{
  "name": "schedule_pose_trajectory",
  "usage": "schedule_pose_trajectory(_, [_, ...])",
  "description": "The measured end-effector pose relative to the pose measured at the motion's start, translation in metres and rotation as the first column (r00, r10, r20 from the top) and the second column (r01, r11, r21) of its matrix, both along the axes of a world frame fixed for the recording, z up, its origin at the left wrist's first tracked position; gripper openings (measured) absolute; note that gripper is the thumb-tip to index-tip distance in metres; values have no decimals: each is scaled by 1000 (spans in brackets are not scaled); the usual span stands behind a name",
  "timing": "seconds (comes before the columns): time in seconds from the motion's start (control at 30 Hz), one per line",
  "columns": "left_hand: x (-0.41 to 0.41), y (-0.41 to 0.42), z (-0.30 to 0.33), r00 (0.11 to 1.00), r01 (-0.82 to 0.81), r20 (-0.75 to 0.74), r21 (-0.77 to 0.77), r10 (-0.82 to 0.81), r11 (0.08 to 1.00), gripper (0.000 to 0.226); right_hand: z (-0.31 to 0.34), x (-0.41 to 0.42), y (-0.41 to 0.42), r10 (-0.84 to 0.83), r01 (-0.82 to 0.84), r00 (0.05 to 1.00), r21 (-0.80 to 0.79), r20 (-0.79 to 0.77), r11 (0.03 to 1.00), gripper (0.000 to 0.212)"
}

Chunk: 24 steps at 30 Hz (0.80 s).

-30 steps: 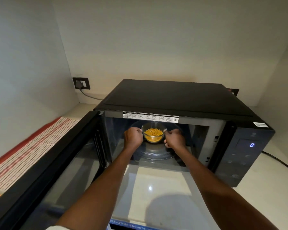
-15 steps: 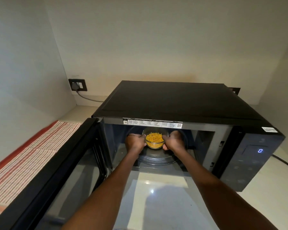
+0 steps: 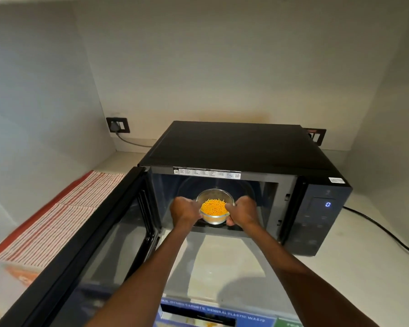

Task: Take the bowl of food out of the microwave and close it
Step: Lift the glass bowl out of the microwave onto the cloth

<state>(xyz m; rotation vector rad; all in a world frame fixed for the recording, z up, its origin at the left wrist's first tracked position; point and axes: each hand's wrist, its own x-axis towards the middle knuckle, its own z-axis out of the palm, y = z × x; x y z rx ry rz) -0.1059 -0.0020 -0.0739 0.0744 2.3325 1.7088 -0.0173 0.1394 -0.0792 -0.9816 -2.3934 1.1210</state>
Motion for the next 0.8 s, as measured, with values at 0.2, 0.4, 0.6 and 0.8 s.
schedule_pose_trajectory(0.2, [47,-28,28,996,-84,-35,-21,84,996,26,21,33,-24,52,-52,998,1,-39,999,31])
schedule_pose_trajectory(0.4, [76,-61,57,996,-78,-42,-23,77,997,12,46,62,-49,115,-115,993,1,0,993,26])
schedule_pose_trajectory(0.6, [93,-89,88,992,-73,-110,-85,63,994,14,76,75,-70,125,-125,991,0,-40,992,25])
schedule_pose_trajectory(0.8, [87,-114,131,985,-90,-156,-116,72,989,16,118,71,-91,165,-164,985,21,-53,986,27])
